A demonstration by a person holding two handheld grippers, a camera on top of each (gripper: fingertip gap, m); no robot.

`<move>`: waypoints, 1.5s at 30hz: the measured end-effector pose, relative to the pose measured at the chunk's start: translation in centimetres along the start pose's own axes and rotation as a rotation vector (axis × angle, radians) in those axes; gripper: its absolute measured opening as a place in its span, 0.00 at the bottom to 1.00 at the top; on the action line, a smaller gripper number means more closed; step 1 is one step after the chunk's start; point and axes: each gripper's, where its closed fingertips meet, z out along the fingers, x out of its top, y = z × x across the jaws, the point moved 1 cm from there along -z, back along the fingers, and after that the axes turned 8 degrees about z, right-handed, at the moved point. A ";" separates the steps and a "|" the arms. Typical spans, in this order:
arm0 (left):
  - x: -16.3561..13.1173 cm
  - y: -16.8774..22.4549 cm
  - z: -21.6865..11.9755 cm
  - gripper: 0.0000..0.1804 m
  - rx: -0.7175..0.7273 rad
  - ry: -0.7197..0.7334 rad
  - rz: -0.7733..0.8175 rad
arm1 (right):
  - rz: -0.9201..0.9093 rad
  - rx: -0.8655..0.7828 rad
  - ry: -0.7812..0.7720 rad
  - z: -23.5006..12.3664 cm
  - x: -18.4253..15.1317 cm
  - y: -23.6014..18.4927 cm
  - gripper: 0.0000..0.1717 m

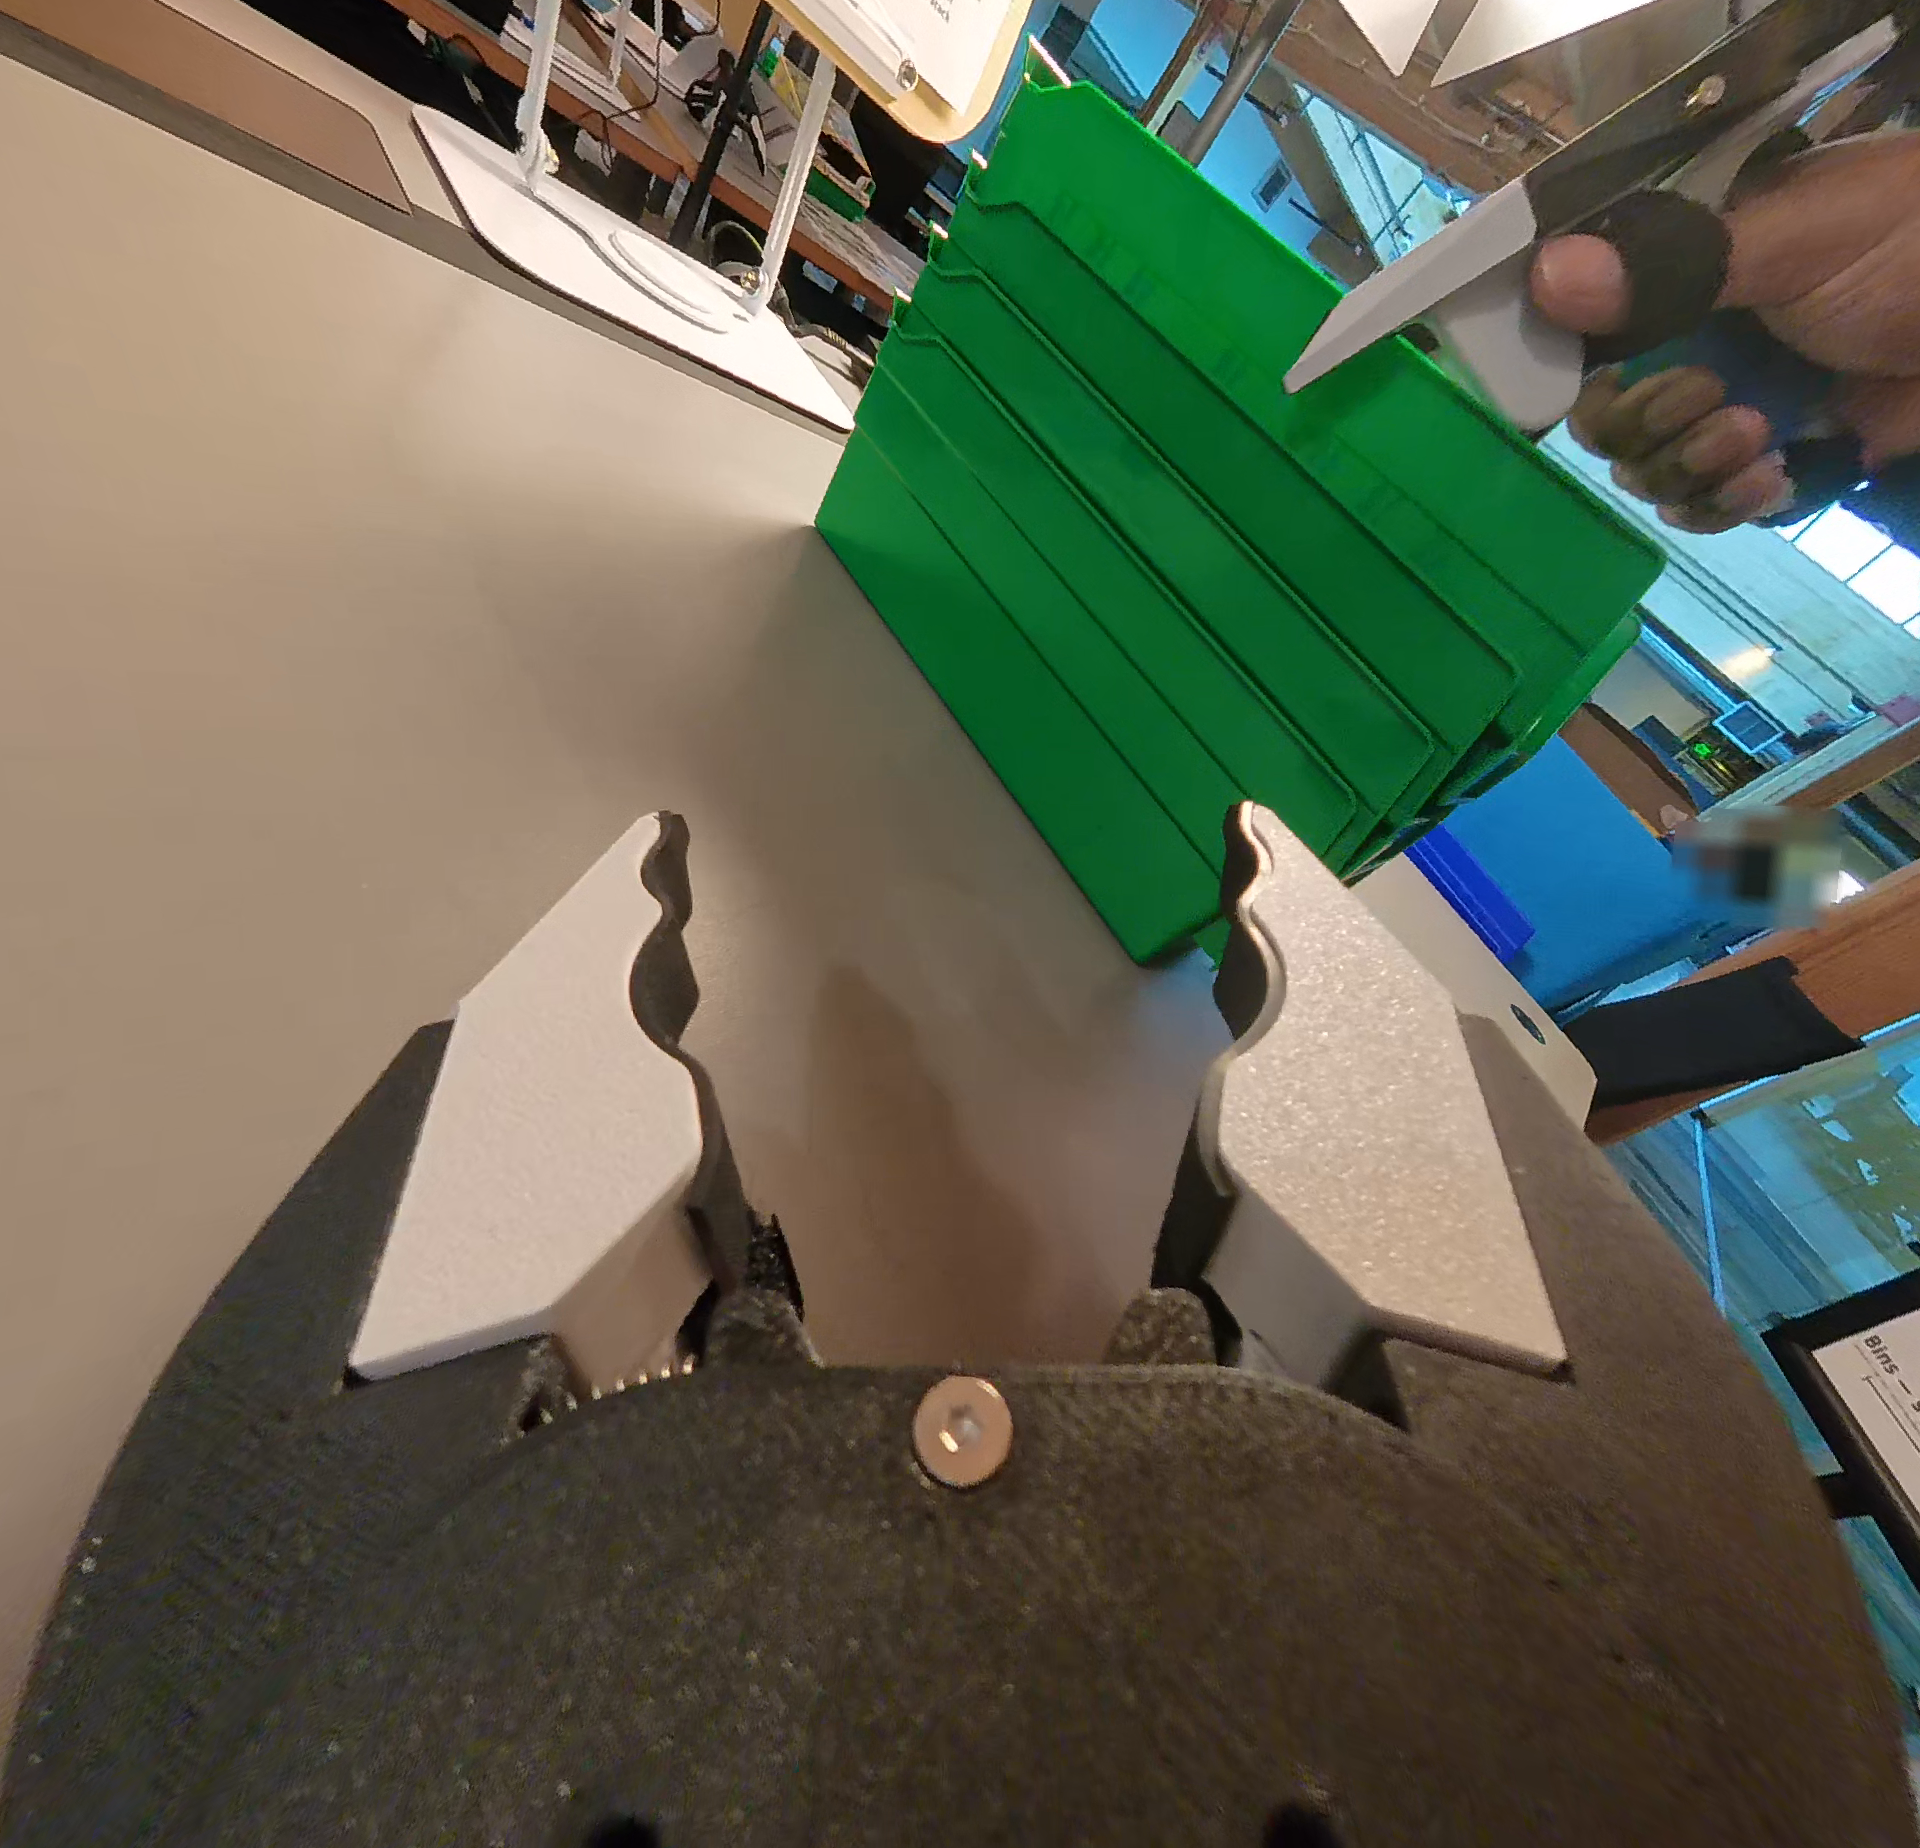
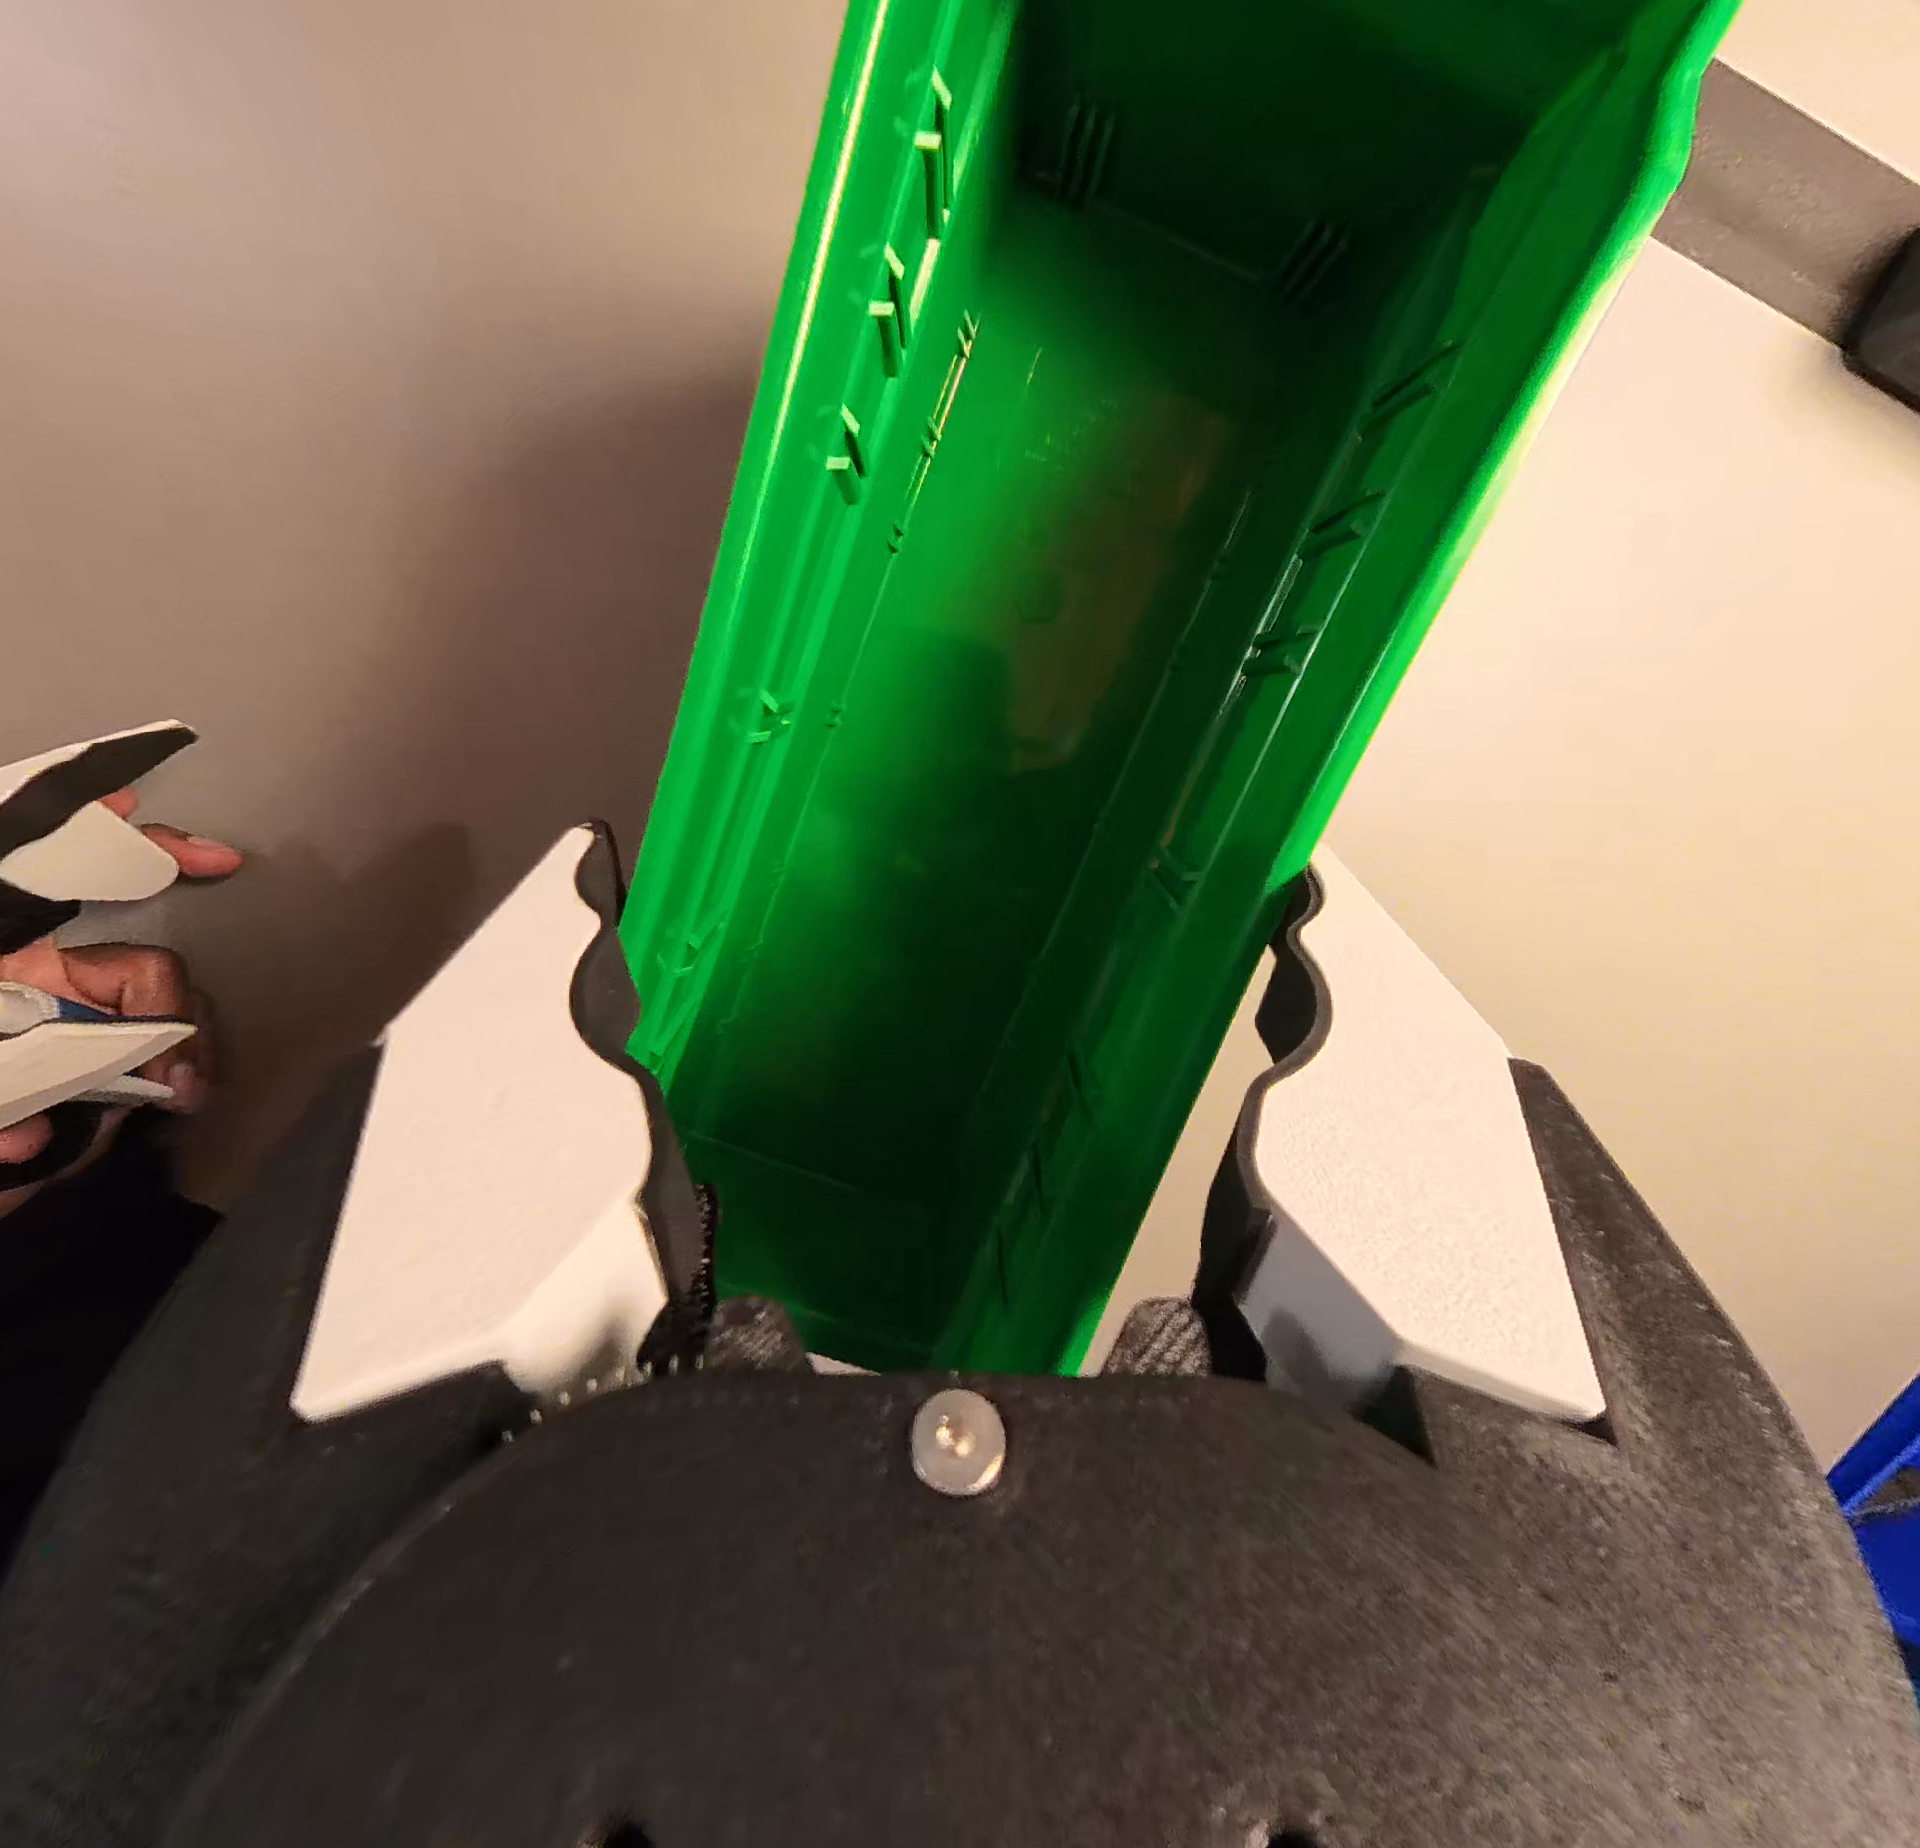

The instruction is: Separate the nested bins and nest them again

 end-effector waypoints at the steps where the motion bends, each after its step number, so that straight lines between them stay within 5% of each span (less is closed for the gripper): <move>1: -0.1 0.1 0.1 0.56 -0.005 -0.010 0.002 | 0.000 0.003 0.005 -0.2 0.1 -0.1 0.72; 17: 0.0 0.2 0.0 0.56 -0.016 -0.002 0.000 | -0.022 0.054 0.154 -7.6 1.5 0.2 0.70; 25: 0.0 0.3 -0.1 0.56 -0.020 -0.001 0.001 | 0.049 0.008 0.295 -14.7 0.3 6.9 0.71; 35: 0.1 0.5 -0.3 0.56 -0.024 0.010 0.013 | 0.189 -0.038 0.183 -3.0 -7.6 16.4 0.70; 45: -0.1 0.4 -0.1 0.56 -0.020 0.000 0.010 | 0.191 -0.044 0.120 4.1 -11.8 18.5 0.76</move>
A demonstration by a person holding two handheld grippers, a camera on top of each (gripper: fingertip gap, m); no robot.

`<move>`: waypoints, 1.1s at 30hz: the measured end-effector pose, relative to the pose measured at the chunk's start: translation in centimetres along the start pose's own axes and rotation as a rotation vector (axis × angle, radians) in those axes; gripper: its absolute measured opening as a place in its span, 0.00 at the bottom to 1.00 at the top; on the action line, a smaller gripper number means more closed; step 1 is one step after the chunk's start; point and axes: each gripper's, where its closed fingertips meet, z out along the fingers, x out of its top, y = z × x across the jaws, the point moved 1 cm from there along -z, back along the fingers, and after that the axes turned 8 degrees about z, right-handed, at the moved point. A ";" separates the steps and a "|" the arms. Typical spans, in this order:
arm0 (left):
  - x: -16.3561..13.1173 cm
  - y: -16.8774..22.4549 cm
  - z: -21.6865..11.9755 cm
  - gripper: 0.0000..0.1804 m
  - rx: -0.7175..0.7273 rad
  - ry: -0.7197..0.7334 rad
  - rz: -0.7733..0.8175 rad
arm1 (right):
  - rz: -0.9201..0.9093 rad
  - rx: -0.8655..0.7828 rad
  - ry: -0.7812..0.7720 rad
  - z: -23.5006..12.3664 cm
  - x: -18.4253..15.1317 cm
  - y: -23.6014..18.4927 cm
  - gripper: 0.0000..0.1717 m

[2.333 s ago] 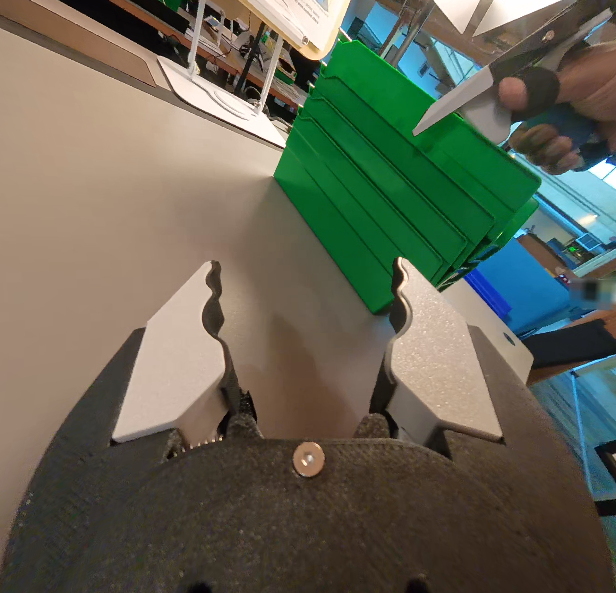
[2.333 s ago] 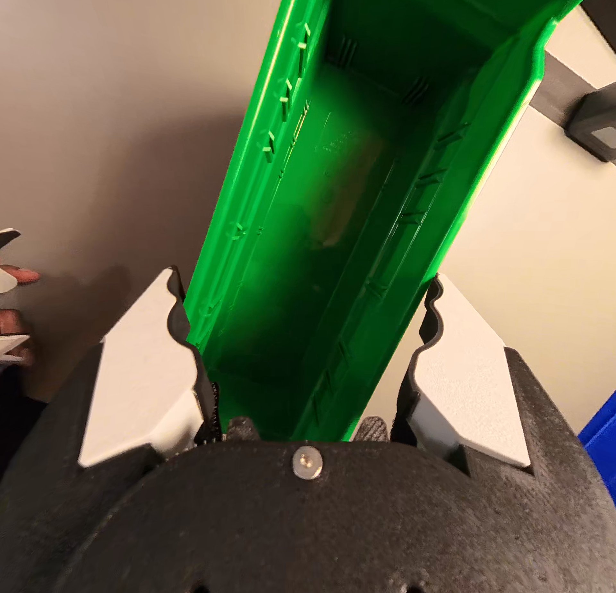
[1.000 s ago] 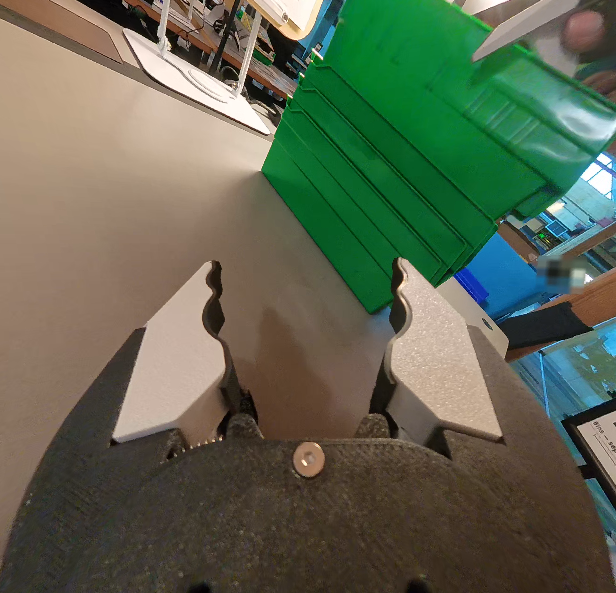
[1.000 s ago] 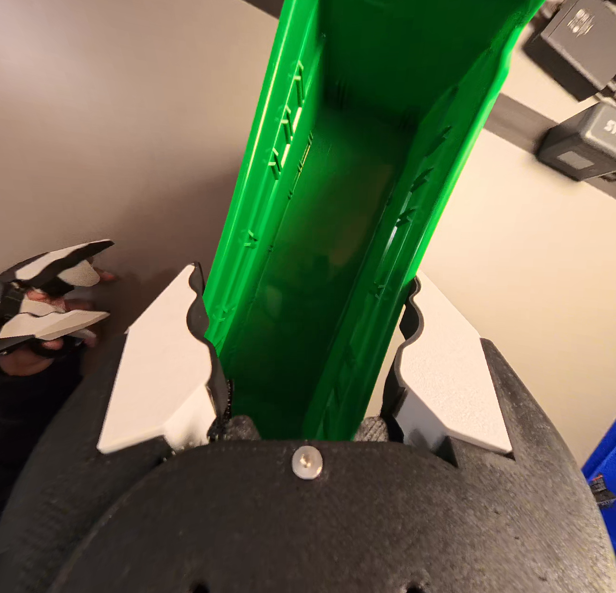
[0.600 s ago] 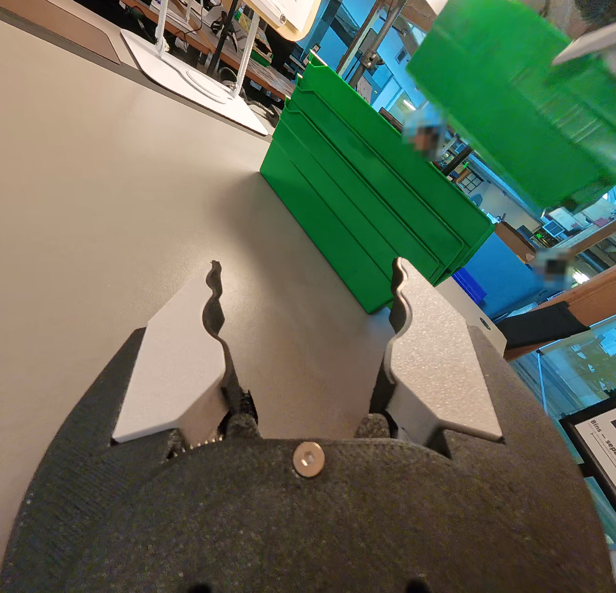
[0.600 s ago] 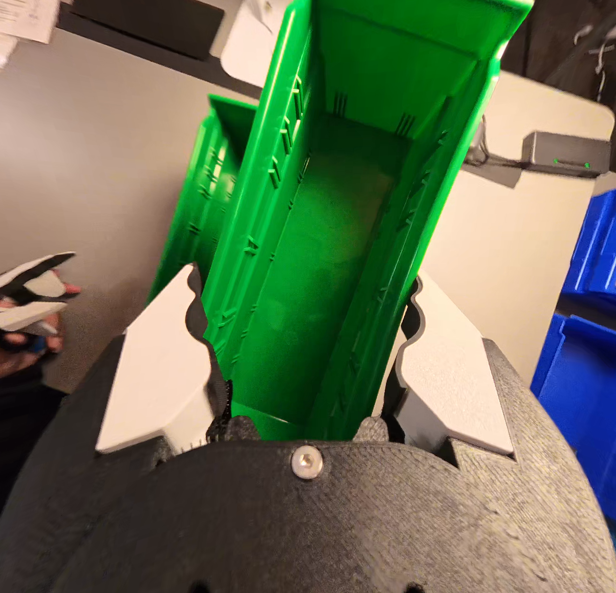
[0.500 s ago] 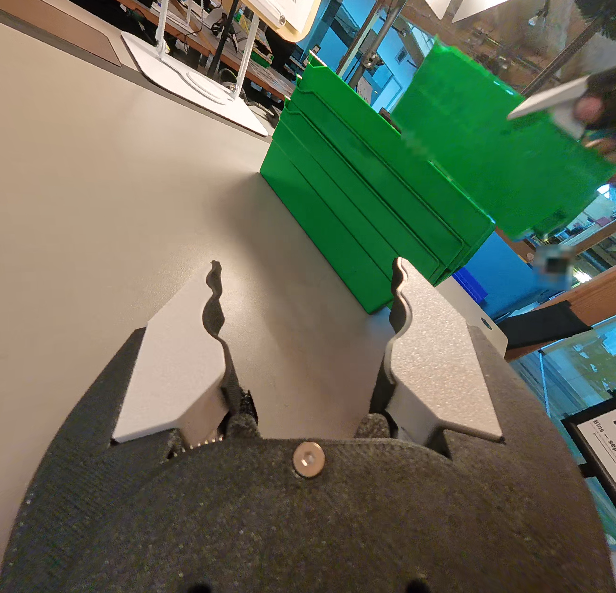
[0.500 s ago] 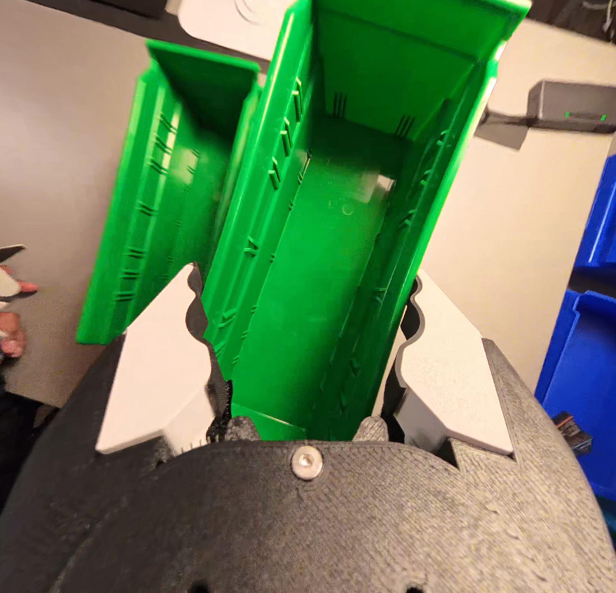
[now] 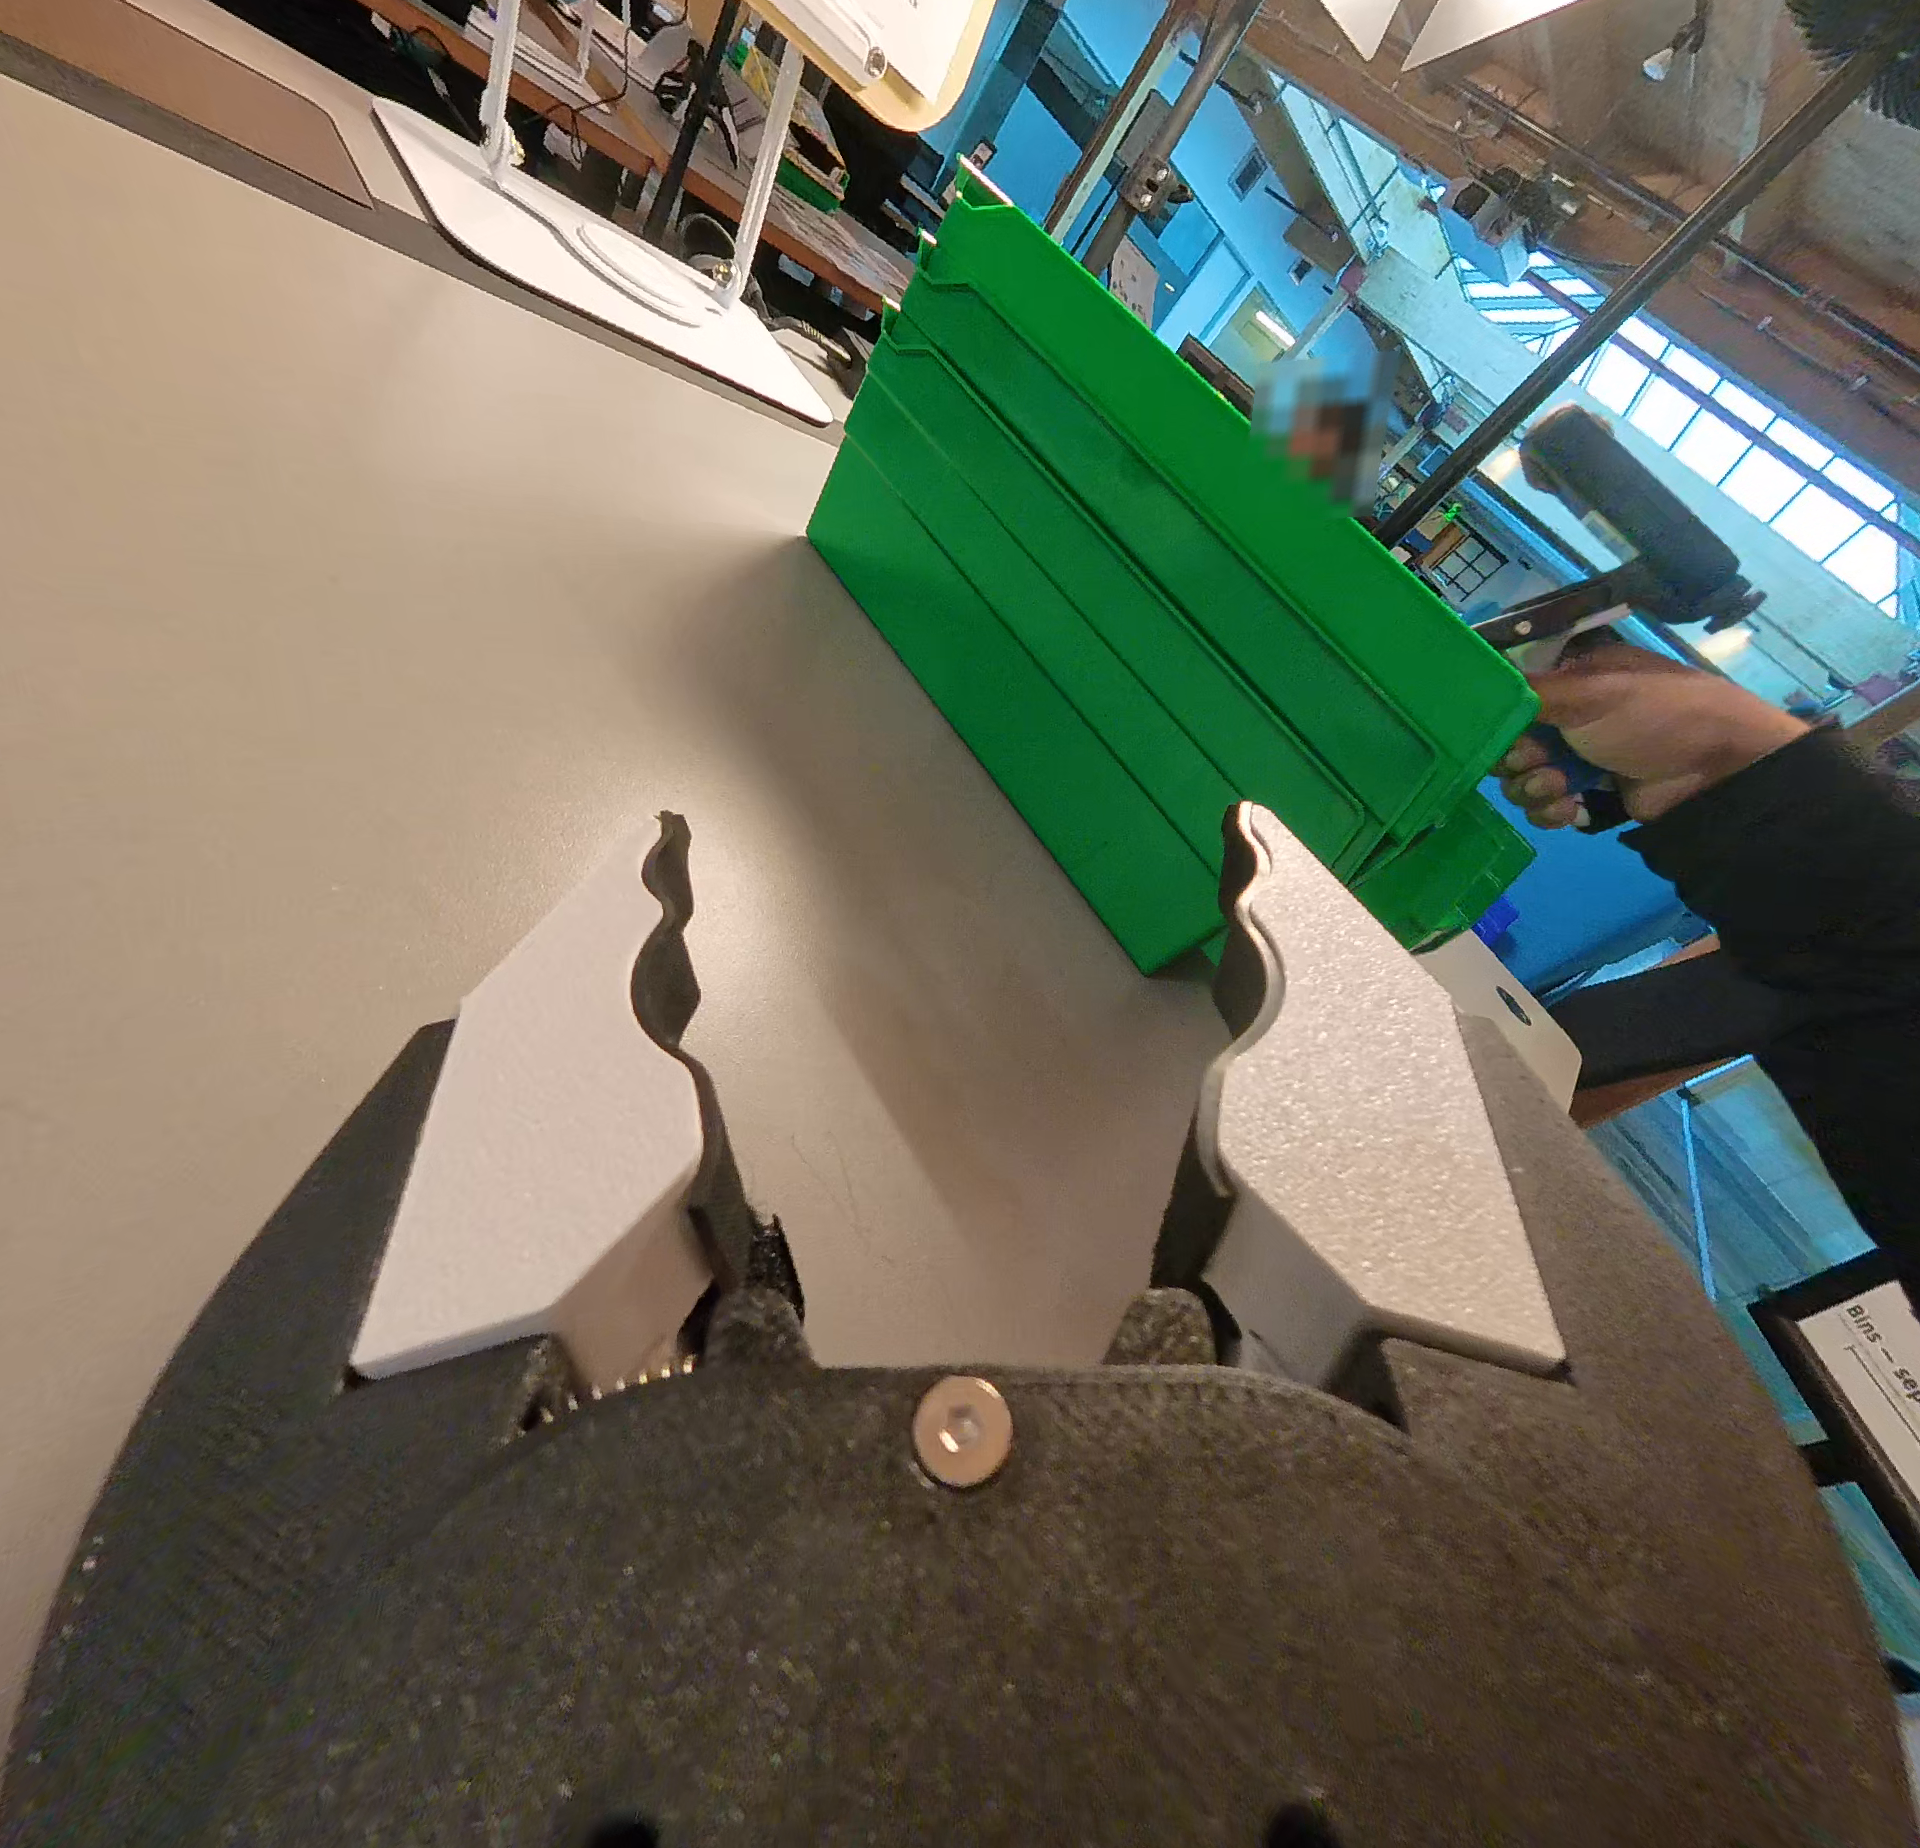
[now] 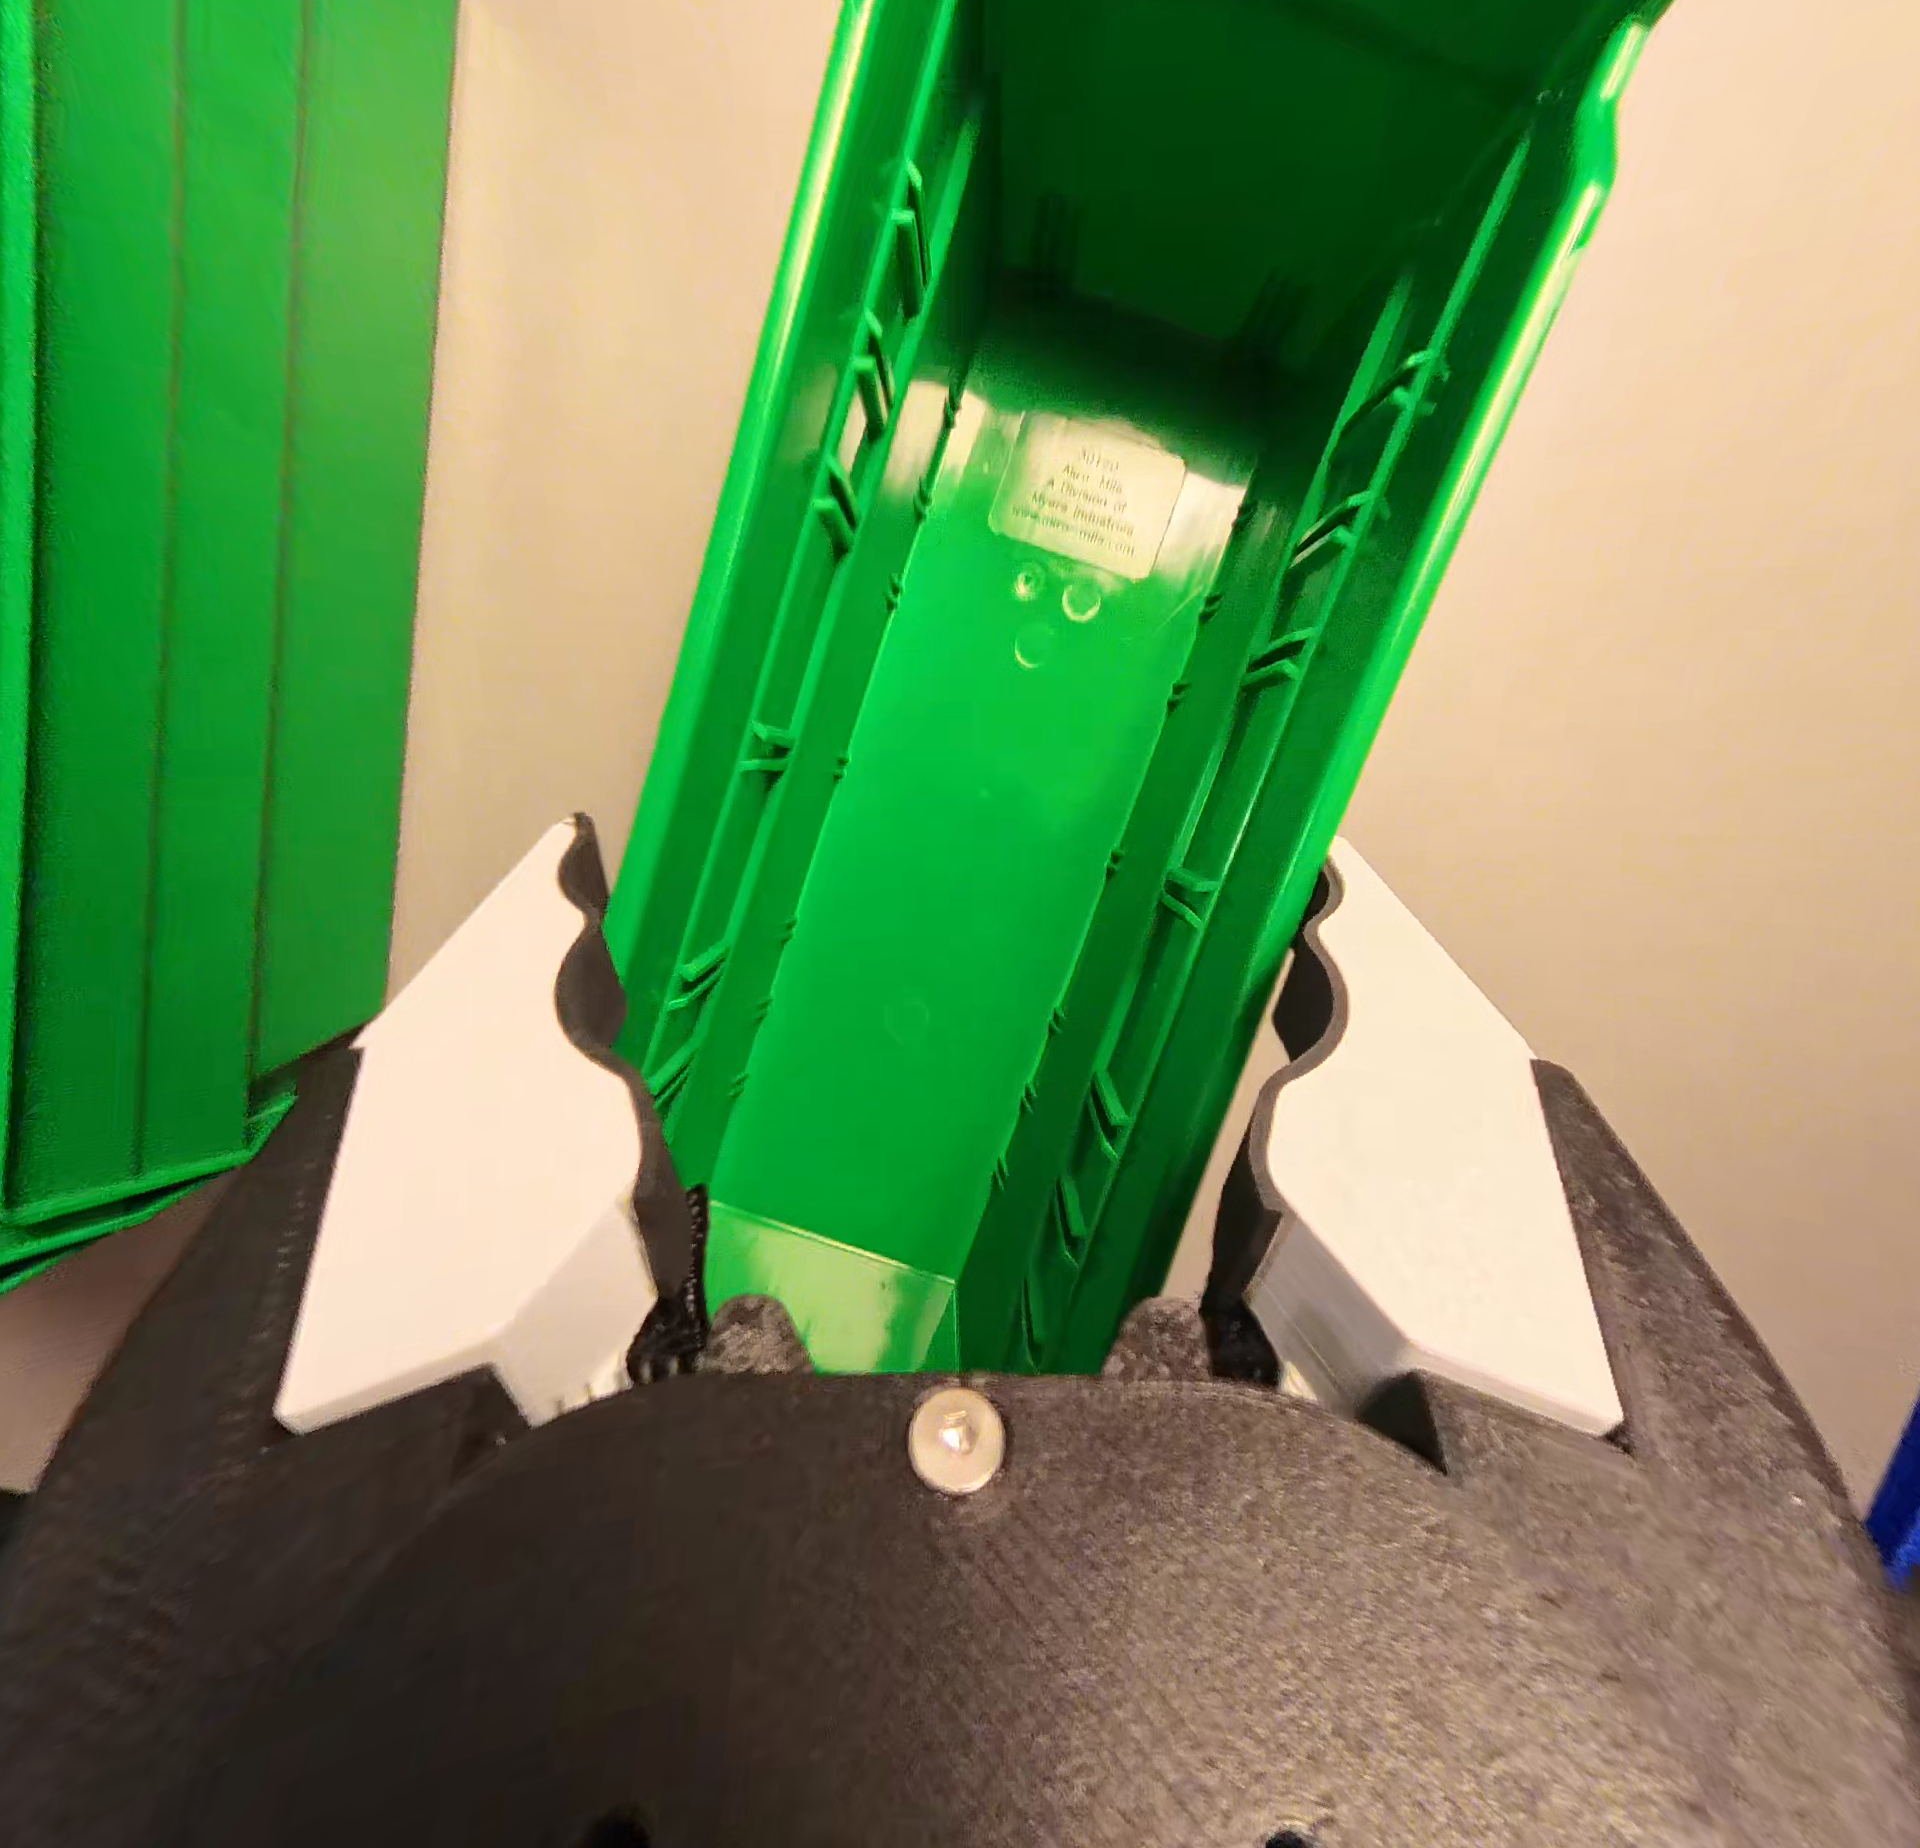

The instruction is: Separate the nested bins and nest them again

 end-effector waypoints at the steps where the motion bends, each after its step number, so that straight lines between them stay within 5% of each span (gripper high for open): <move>1: 0.0 0.0 0.0 0.56 0.001 -0.001 0.001 | 0.008 0.006 0.021 0.0 0.1 0.0 0.76; 9: -0.1 -0.1 0.1 0.56 0.006 -0.006 0.001 | 0.011 0.016 0.159 -4.4 1.8 -0.7 0.76; 14: -0.4 0.0 0.4 0.56 0.013 -0.032 0.010 | -0.027 0.221 0.229 -7.9 4.1 -8.3 0.77; 22: -0.1 -0.1 0.1 0.55 0.020 -0.003 0.009 | -0.126 0.235 0.087 -4.2 5.9 -18.6 0.83; 33: -0.1 0.0 0.1 0.55 0.002 -0.004 0.001 | -0.174 0.060 0.017 -1.8 6.7 -19.3 0.87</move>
